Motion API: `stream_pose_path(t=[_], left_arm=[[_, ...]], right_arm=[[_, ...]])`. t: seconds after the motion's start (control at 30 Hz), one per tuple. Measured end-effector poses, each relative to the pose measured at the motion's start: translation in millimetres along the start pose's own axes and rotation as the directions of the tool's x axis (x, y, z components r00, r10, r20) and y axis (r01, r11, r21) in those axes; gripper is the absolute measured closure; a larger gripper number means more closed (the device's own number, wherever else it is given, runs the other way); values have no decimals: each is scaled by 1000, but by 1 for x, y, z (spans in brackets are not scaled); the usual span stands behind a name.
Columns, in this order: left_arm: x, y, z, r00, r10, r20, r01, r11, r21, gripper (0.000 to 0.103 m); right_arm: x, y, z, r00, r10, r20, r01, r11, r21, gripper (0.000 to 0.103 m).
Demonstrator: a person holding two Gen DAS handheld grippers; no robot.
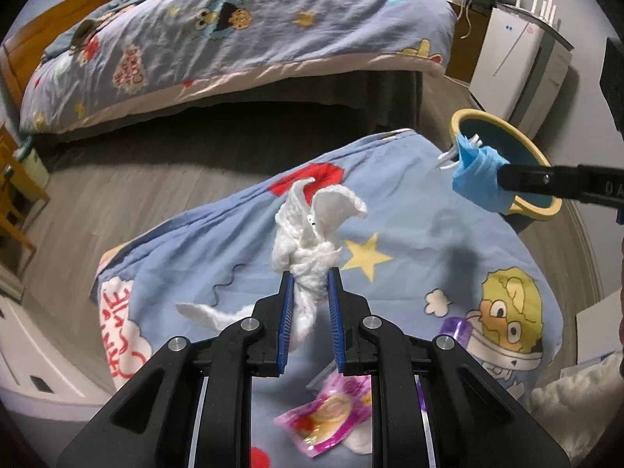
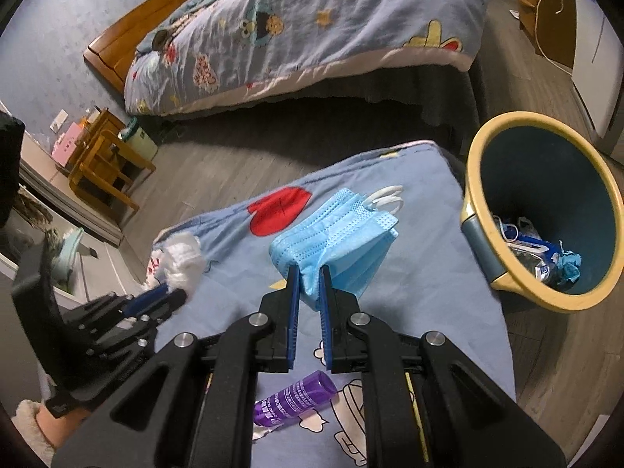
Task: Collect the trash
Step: 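Carry blue mask over the bin with right tool while left tool carries tissue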
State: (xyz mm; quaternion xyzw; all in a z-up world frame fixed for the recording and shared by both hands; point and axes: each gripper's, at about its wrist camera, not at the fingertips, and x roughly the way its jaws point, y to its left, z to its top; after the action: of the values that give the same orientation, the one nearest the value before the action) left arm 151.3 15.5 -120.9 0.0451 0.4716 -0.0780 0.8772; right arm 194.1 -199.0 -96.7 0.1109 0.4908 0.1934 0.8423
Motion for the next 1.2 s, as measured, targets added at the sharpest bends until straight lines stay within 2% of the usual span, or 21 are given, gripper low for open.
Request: stream_pose_path(t=[0.27, 0.43, 0.67, 0.93, 1.2], left_arm=[[8, -27, 5, 1000, -1, -10, 2, 999, 44, 84], [10, -45, 5, 1000, -20, -13, 20, 998, 62, 84], [9, -74, 18, 1000, -29, -8, 29, 995, 95, 84], [12, -116, 50, 997, -82, 11, 80, 988, 131, 84], [20, -165, 84, 988, -151, 20, 144, 972, 187, 84]], right_arm=[[-19, -12, 11, 999, 15, 33, -15, 1000, 4, 94], [-32, -21, 18, 998, -11, 58, 12, 1000, -9, 94], [-62, -42, 37, 990, -36, 136, 39, 999, -19, 94], [-96, -107, 61, 973, -86, 214, 71, 995, 76, 94], [-104, -159, 65, 964, -163, 210, 129, 977, 168, 94]])
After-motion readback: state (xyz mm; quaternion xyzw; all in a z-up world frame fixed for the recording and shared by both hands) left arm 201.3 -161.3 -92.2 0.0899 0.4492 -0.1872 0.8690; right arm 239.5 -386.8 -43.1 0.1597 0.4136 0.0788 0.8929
